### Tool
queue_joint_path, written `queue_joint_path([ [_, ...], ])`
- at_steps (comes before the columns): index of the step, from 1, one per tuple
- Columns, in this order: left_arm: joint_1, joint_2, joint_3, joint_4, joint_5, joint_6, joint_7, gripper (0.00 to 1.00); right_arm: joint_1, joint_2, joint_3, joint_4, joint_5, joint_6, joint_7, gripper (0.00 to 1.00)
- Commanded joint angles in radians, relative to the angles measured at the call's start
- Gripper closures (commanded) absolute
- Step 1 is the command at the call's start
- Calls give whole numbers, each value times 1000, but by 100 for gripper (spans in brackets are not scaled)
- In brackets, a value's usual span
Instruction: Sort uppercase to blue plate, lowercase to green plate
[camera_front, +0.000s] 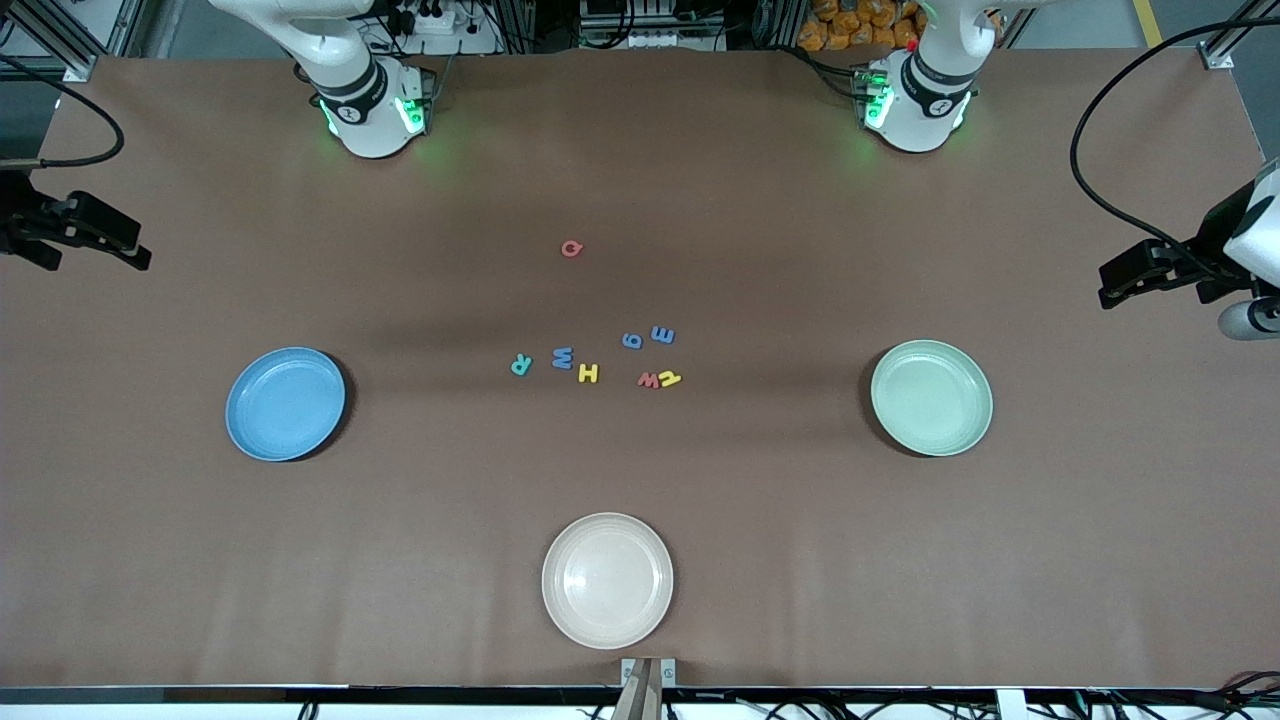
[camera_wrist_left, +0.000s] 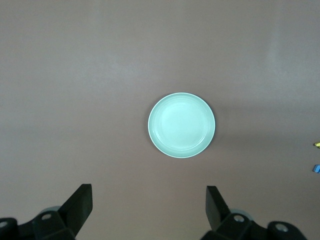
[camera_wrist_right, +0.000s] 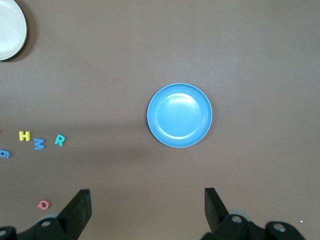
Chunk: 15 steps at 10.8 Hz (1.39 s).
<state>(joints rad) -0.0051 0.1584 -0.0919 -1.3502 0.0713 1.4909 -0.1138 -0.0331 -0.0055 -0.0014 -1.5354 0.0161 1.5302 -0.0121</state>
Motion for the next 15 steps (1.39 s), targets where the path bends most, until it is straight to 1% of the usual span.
queue_joint_path([
  [1,2,3,-8,-4,-15,-14,-3,0,-1,4,1,11,11,-10,12,0],
  [3,-9,47,-9,-10,-54,24,-13,0,-1,4,1,11,11,-10,12,0],
  [4,-15,67,-12,-15,-68,75,-14,0,-1,4,1,11,11,-12,12,0],
  [8,-39,150,-80,-44,-117,169,-58,0,1,4,1,9,11,-10,12,0],
  [10,-65,173,-135,-58,-116,201,-166,0,-2,1,1,9,11,-13,12,0],
  [12,-73,196,-193,-79,-113,250,-205,0,-2,4,1,9,11,-10,12,0],
  [13,-75,204,-210,-95,-113,282,-208,0,1,4,1,9,11,-12,12,0],
  [15,-99,236,-218,-99,-111,310,-227,0,2,4,1,9,11,-12,12,0],
])
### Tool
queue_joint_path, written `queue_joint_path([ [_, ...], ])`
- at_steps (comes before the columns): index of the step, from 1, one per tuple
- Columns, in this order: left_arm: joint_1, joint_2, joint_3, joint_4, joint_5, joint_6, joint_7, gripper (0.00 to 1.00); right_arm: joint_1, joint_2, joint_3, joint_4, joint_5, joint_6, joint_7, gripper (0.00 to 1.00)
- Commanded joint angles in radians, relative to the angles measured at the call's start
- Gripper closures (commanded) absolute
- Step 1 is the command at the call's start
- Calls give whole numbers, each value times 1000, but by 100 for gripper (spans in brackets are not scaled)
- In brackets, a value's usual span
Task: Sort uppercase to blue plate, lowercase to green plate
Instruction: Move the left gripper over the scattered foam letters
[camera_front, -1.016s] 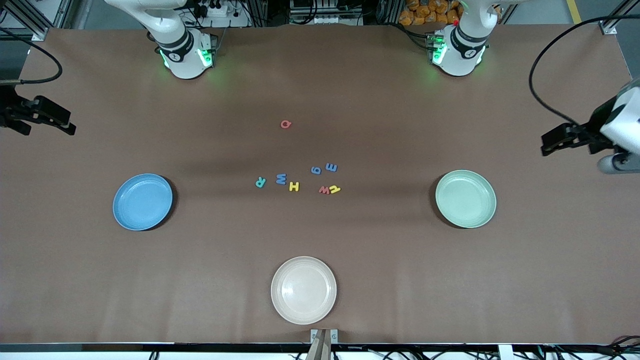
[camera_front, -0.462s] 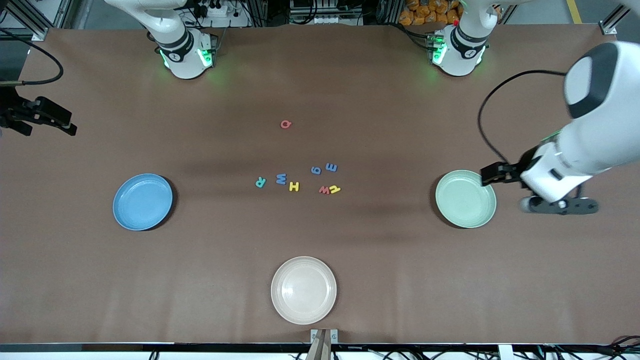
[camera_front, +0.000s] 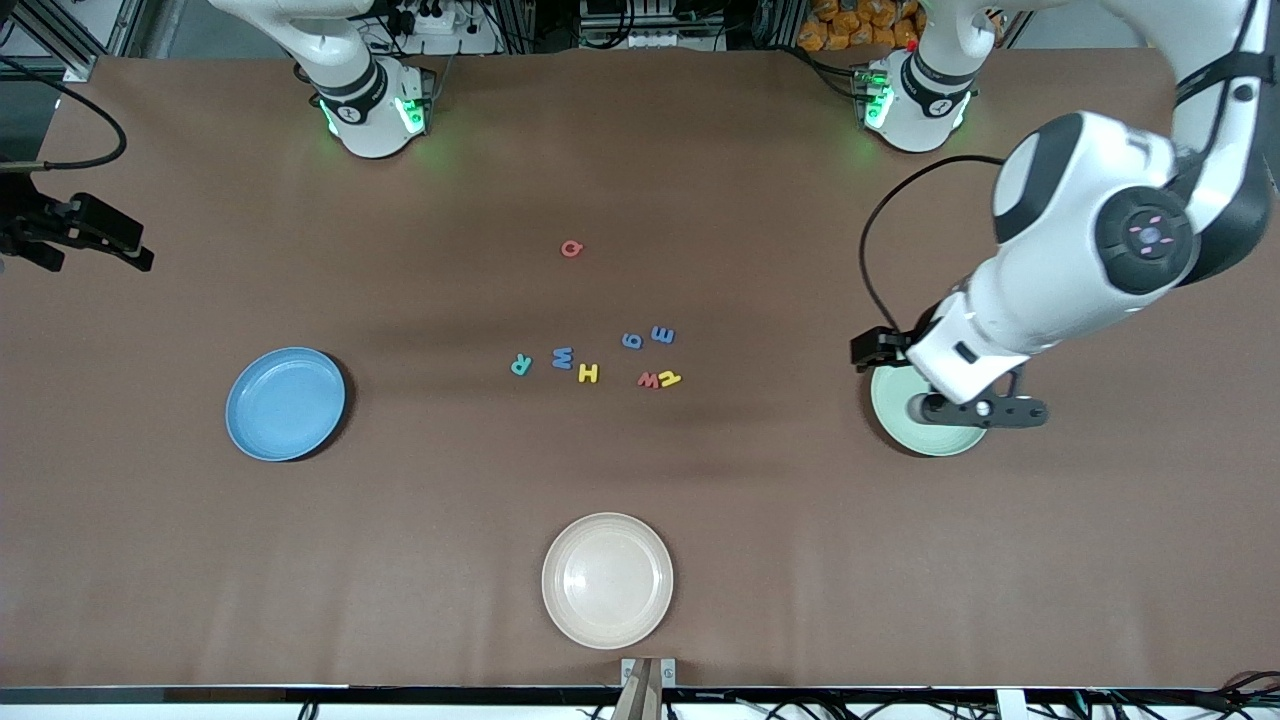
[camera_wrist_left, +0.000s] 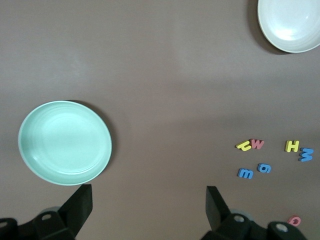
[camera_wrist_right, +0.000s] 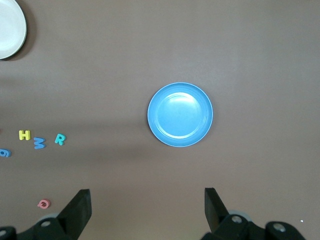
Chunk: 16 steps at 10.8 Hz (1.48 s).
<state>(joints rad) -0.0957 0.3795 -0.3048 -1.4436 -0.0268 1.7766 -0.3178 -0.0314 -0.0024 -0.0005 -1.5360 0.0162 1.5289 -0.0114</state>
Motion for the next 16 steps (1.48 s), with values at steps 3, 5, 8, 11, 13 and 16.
queue_joint_path([
  [3,-67,44,-58,-18,-4,49,-133,0,-1,1,1,10,11,-10,11,0],
  [5,-91,65,-83,-40,-2,99,-229,0,1,1,1,8,11,-9,11,0],
  [8,-143,64,-120,-157,79,252,-416,0,1,9,1,10,11,-3,10,0],
  [11,-145,70,-207,-279,191,407,-601,0,1,9,1,10,11,-4,11,0],
  [13,-145,102,-243,-331,235,515,-658,0,1,10,1,10,11,-1,10,0],
  [16,-176,194,-289,-344,362,598,-723,0,1,21,1,5,11,-6,13,0],
])
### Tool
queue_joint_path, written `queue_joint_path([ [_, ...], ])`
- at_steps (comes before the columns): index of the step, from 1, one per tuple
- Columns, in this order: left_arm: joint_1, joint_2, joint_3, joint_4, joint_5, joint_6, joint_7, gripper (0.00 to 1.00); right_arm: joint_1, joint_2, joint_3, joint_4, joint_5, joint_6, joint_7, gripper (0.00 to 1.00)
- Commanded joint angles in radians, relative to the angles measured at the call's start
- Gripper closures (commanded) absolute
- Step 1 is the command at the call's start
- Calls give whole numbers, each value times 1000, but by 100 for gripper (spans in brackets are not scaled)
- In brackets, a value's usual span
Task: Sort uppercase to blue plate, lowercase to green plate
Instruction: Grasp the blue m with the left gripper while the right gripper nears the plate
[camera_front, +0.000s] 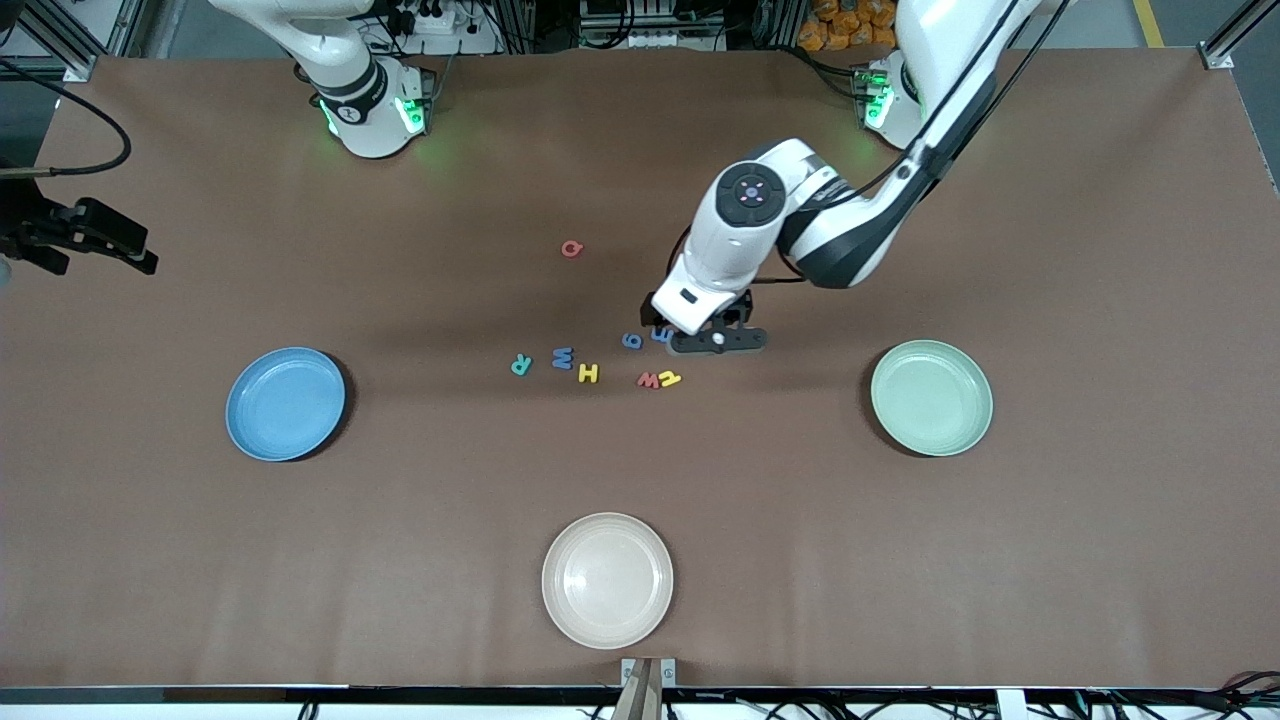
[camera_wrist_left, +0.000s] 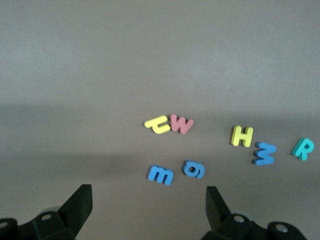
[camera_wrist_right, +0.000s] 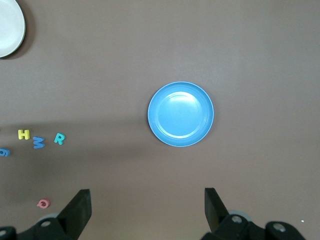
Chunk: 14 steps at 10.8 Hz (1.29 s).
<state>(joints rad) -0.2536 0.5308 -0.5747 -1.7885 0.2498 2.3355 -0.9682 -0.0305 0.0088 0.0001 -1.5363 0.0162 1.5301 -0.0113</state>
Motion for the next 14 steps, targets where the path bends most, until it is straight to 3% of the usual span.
queue_joint_path([
  [1,-30,69,-19,3,153,42,-117,0,0,17,1,-1,22,2,48,0],
  [8,-58,176,-47,-25,373,145,-124,0,168,190,3,-7,8,149,538,0],
  [10,-50,178,-45,-55,422,163,-106,0,196,188,5,-88,8,241,592,0],
  [14,-47,196,-43,-83,485,194,-106,1,163,195,3,-113,11,257,559,0],
])
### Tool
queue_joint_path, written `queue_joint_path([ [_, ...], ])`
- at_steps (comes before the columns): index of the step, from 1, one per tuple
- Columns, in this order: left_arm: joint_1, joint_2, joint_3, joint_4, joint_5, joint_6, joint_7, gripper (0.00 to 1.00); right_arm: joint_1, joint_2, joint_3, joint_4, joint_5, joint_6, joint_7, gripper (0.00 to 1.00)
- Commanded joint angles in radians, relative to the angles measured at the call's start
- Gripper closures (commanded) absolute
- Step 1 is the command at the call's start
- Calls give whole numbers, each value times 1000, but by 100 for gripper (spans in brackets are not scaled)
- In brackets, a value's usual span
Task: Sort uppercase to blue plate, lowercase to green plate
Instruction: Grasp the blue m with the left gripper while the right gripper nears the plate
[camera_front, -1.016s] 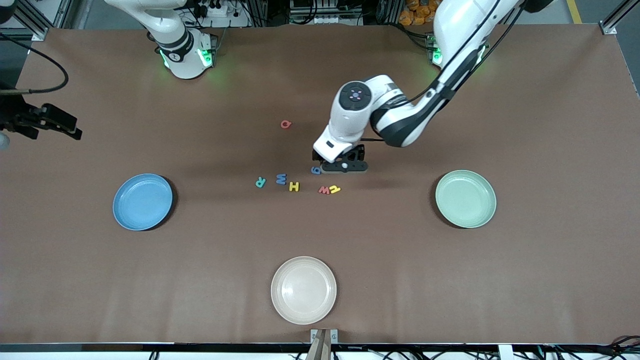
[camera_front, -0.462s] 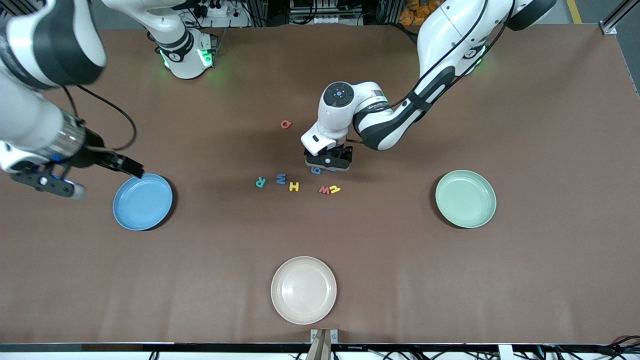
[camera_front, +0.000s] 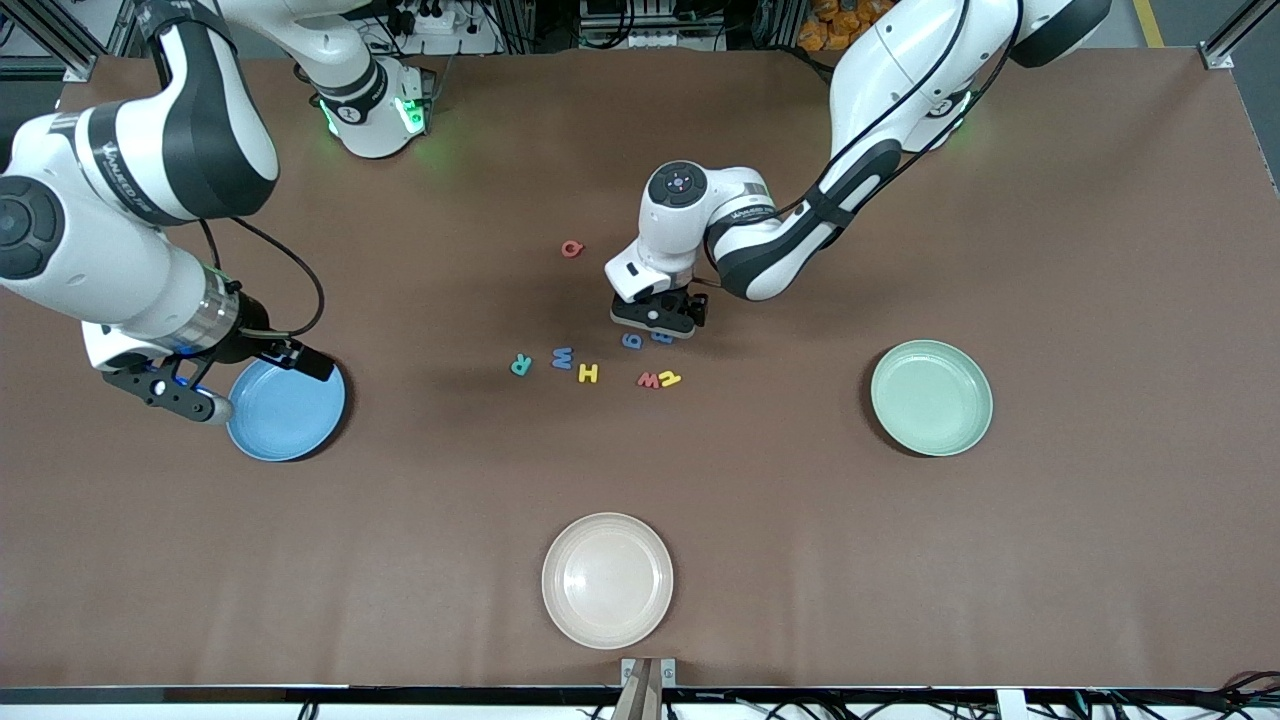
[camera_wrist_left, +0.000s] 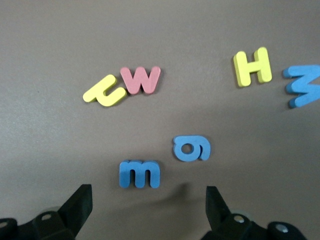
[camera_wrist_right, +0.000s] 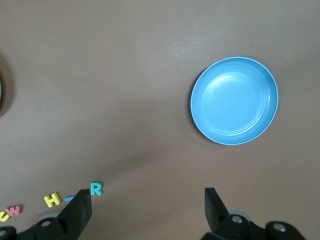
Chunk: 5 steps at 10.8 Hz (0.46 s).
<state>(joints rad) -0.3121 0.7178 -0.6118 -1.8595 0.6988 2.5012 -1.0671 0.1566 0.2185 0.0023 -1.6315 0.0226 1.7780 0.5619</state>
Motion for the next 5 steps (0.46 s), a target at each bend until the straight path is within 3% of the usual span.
queue_joint_path([
  [1,11,11,-5,-17,38,31,-7,4,-44,-16,1,-16,8,9,-55,0],
  [5,24,23,4,-46,119,59,-7,6,-60,-34,-1,-16,14,-20,-73,0],
])
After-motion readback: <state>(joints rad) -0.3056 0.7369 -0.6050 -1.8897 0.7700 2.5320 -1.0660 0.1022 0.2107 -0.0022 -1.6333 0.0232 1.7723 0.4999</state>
